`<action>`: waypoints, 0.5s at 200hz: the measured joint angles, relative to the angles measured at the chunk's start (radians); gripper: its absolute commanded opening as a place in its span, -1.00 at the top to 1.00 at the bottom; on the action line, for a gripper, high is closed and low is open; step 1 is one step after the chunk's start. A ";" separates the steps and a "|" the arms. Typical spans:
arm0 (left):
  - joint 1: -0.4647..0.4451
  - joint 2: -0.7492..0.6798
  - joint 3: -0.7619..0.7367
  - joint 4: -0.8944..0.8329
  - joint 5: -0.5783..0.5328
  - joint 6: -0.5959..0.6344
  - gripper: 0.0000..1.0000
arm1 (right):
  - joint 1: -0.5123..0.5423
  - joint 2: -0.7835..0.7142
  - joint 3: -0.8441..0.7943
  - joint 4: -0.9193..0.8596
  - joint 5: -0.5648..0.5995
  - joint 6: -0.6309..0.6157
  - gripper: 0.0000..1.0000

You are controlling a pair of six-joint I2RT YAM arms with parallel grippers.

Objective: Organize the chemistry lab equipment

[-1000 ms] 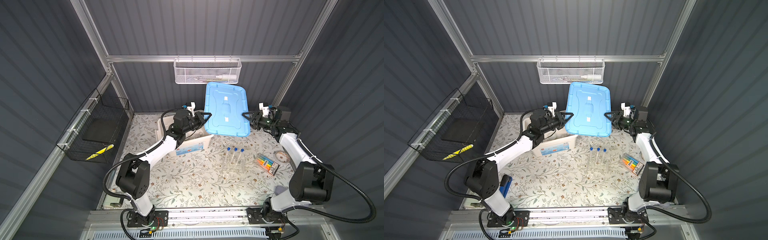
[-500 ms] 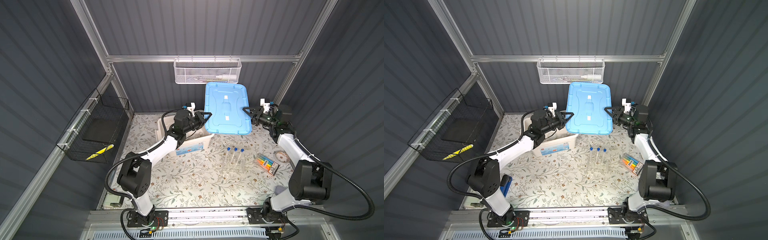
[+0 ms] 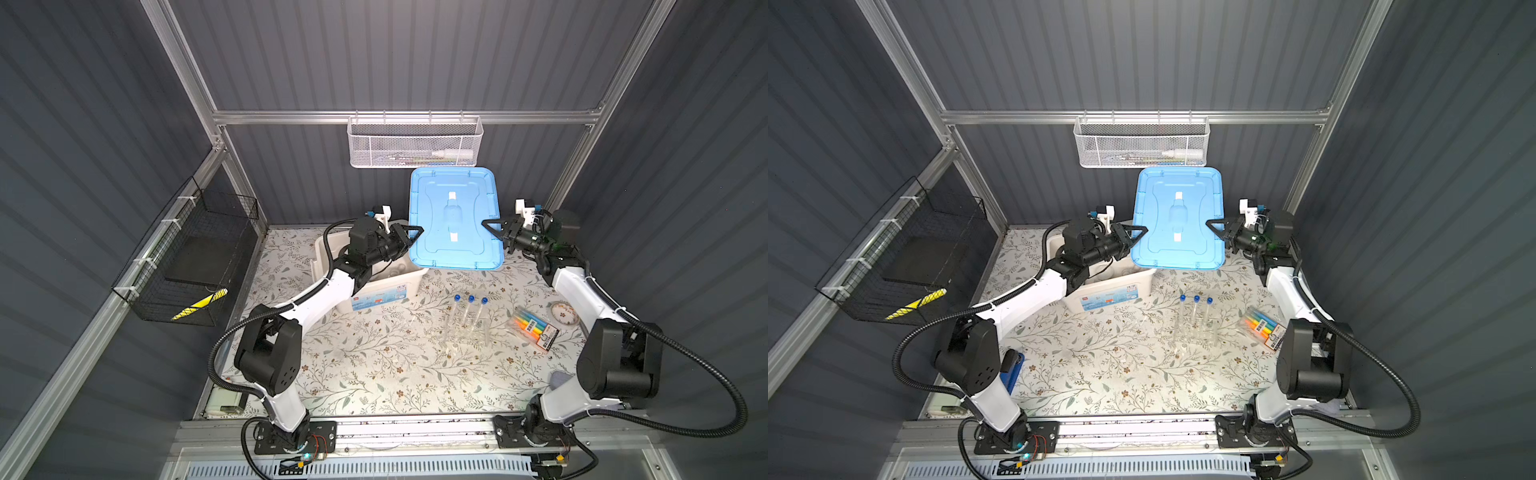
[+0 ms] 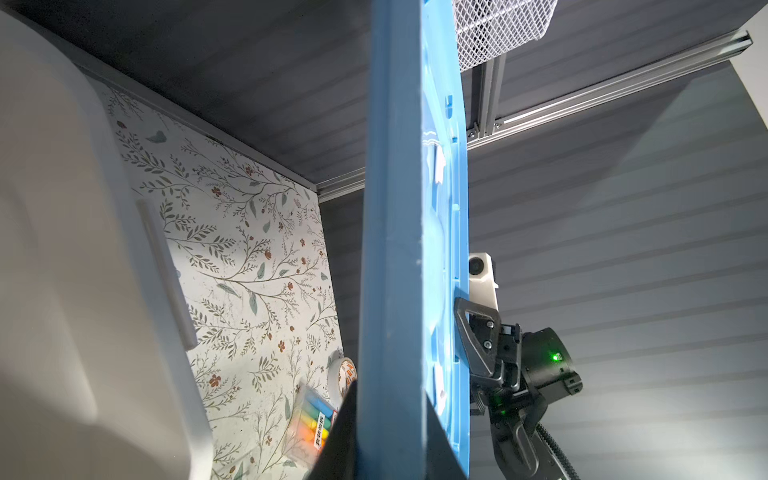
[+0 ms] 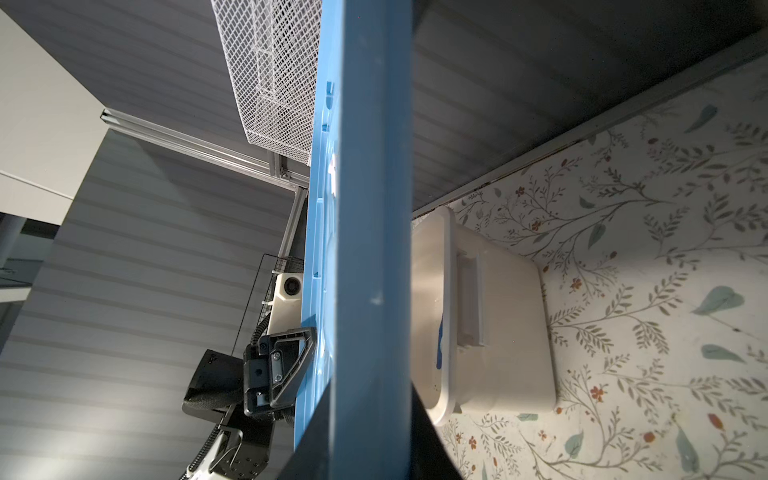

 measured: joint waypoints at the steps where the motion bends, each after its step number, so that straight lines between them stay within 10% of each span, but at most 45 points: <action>1: 0.000 0.000 0.000 -0.003 0.000 0.001 0.53 | 0.000 0.000 0.000 -0.001 0.000 0.000 0.63; 62: 0.000 -0.019 0.002 -0.169 -0.011 0.090 -0.05 | 0.012 -0.016 0.000 -0.048 -0.007 -0.025 0.83; 100: 0.000 -0.087 0.013 -0.294 -0.070 0.171 -0.76 | 0.013 -0.074 0.011 -0.102 0.004 -0.068 0.88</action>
